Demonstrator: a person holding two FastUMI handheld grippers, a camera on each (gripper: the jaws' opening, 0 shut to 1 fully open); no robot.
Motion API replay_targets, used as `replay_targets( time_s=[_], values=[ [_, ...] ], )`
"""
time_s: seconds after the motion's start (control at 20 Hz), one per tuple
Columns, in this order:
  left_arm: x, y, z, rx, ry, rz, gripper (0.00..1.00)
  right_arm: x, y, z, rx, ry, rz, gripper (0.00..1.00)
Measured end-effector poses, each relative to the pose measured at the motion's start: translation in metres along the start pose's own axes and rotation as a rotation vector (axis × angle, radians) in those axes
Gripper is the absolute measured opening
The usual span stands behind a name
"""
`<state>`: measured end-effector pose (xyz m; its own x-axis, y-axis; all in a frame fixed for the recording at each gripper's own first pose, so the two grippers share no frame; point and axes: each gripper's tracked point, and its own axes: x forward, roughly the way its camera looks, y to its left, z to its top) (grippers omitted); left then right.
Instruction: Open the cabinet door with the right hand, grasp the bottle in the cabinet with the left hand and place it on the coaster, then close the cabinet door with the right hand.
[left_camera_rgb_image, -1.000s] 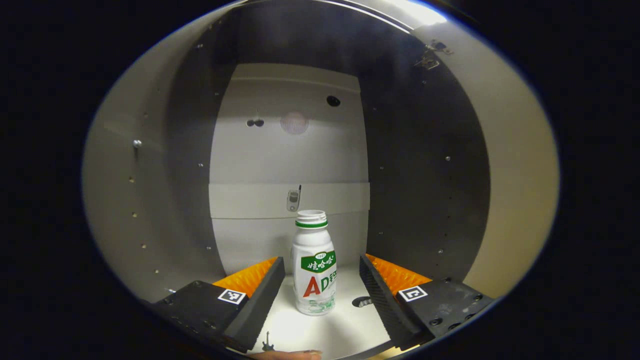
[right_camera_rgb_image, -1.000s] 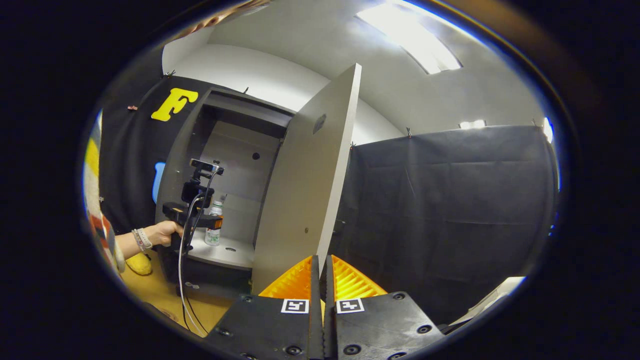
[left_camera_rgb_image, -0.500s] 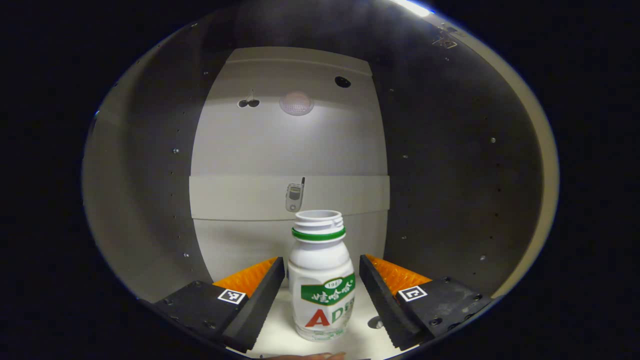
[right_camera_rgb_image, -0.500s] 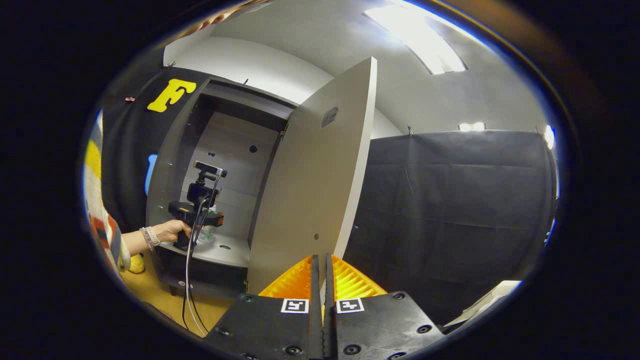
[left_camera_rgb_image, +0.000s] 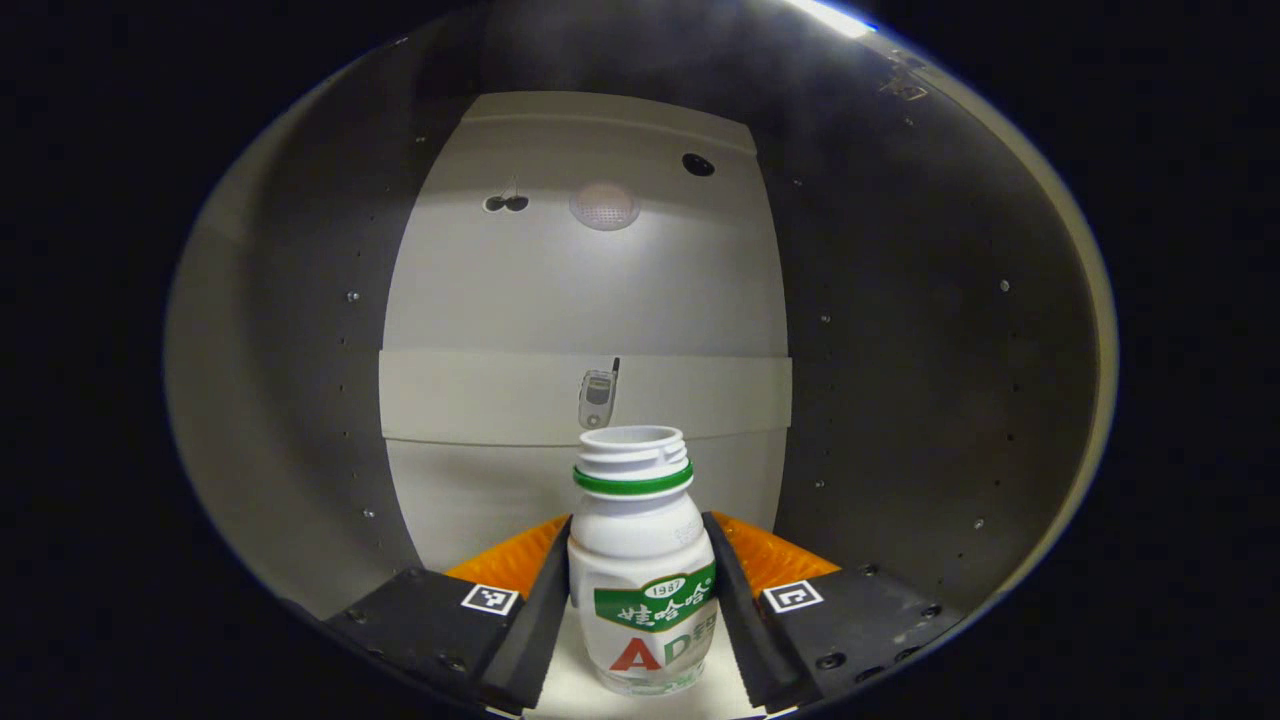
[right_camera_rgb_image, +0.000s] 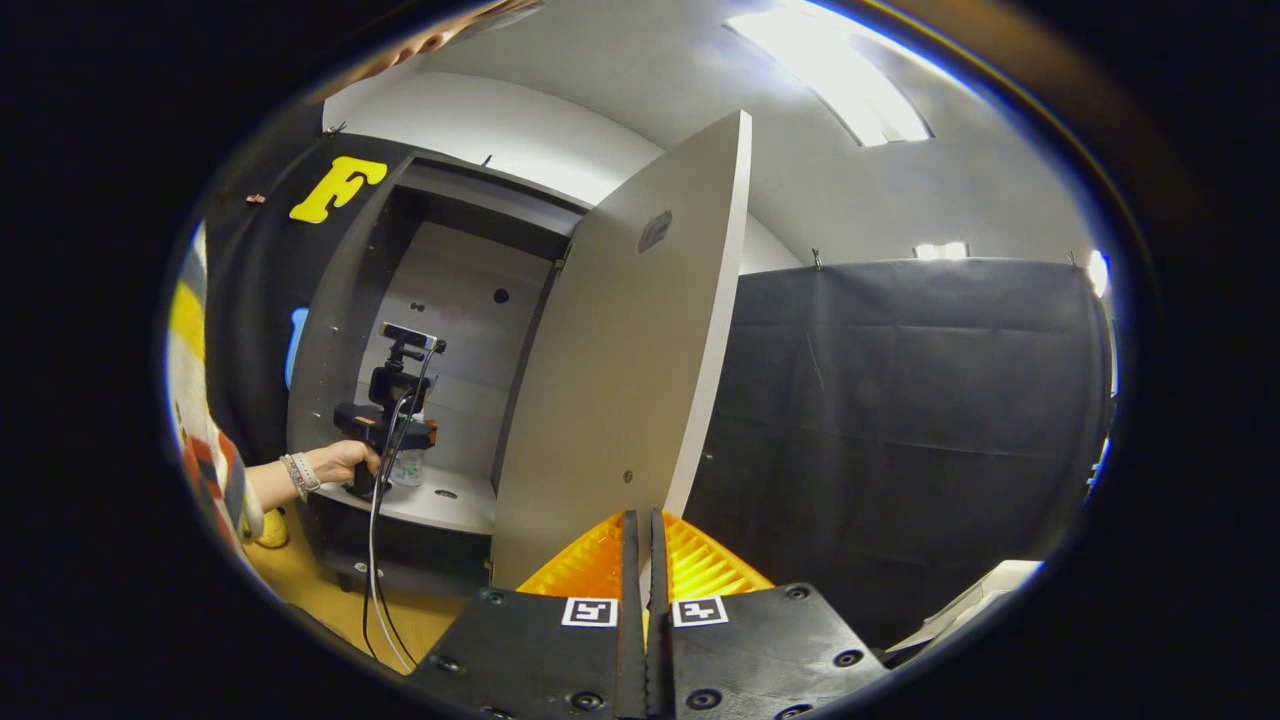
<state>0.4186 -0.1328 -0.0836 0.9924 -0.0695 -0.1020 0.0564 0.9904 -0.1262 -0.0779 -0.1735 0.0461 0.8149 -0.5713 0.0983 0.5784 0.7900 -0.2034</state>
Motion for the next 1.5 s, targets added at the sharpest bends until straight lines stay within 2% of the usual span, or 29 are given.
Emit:
replay_targets(
  time_s=[0.2,0.45,0.85,0.95,1.05,1.1,1.25,1.5],
  values=[
    [-0.017,0.009,0.003,-0.014,0.01,-0.004,0.74,-0.003,-0.002,0.003,0.006,-0.007,0.01,0.05],
    [-0.051,0.024,0.026,-0.019,-0.034,-0.009,0.75,-0.017,-0.014,0.006,0.028,-0.023,0.044,0.05],
    [-0.134,0.013,0.039,-0.053,-0.062,-0.104,0.74,-0.014,-0.026,0.008,0.071,0.013,0.145,0.05],
    [-0.157,0.013,0.04,-0.078,-0.051,-0.11,0.75,-0.012,-0.028,0.009,0.074,0.007,0.194,0.08],
    [-0.178,0.01,0.043,-0.105,-0.044,-0.122,0.75,-0.017,-0.039,0.016,0.095,-0.005,0.257,0.05],
    [-0.189,0.009,0.046,-0.107,-0.045,-0.116,0.74,-0.02,-0.047,0.02,0.104,-0.016,0.292,0.08],
    [-0.225,0.013,0.049,-0.092,-0.052,-0.053,0.74,-0.028,-0.072,0.025,0.126,-0.03,0.415,0.05],
    [-0.296,0.028,0.026,-0.097,-0.043,0.097,0.74,-0.026,-0.083,0.014,0.117,-0.043,0.642,0.05]
  ],
)
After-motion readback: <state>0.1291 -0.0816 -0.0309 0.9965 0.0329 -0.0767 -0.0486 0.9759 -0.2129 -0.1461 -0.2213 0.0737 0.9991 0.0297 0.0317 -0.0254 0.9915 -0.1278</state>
